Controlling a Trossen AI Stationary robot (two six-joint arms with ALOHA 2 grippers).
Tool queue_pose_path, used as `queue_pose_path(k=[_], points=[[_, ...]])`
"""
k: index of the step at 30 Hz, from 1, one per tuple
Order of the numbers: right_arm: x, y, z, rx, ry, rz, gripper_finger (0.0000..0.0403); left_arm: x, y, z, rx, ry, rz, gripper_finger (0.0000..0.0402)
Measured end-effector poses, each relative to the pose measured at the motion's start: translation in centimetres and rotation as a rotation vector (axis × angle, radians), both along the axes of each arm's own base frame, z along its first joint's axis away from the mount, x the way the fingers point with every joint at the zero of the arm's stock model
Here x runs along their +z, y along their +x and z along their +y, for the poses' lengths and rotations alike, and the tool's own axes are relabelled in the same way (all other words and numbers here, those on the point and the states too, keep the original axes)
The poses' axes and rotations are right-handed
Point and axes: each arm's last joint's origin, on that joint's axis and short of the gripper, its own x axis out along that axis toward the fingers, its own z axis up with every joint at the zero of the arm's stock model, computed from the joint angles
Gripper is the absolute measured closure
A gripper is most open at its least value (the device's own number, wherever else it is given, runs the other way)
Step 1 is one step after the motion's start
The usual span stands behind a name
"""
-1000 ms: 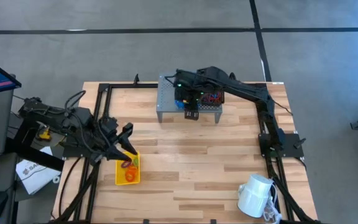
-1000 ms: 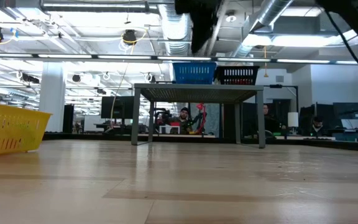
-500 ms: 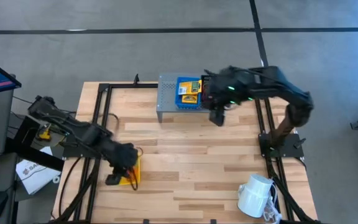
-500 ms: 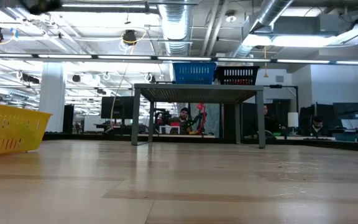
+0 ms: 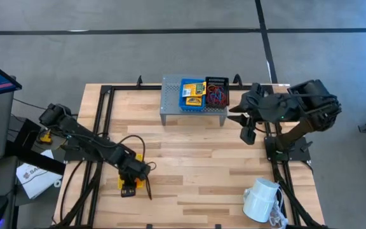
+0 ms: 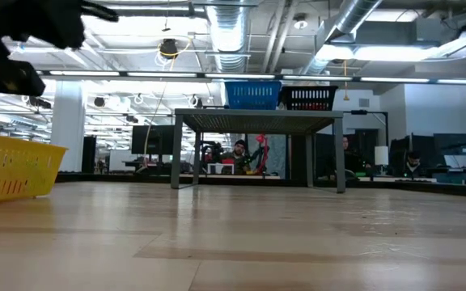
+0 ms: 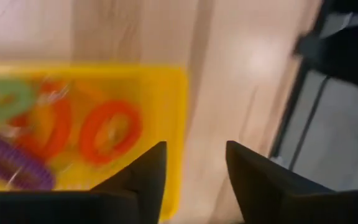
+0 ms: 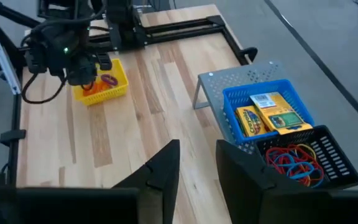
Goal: Pick & Place Office Desk Supplies
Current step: Put the yellow bin filled with spring keychains on the shelf
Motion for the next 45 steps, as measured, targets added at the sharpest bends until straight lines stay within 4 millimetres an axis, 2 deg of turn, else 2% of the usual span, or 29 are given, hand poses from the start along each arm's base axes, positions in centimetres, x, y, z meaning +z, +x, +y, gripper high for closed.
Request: queue_pose_path(k=[4,8,17,24,40,45], points=[[-0.2,0.1,0.2,0.004,-0.021,0.01,0.0303,0.2,0.7,-0.2,0.046,-0.008,-0.07,0.0205],[-0.3,0.3,0.3,0.019,-0.043,0.022,0.0303,0.1,0.8,-0.2,0.065,0.03,-0.091,0.0187],[-0.3,0.4,0.1,0.033,-0.07,0.034,0.0303,0.3,0.5,-1.5,0.027,0.054,-0.167,0.0203],[-0.3,0.4,0.1,0.033,-0.07,0.034,0.0303,0.1,-0.1,-2.4,0.018,0.163,-0.234,0.0219],[-0.3,0.4,0.1,0.024,-0.056,0.028,0.0303,-4.5,0.4,-4.2,-0.058,0.269,-0.106,0.0232],[-0.3,0.4,0.1,0.025,-0.056,0.028,0.0303,-6.2,0.5,-4.6,-0.078,0.278,-0.02,0.0244]])
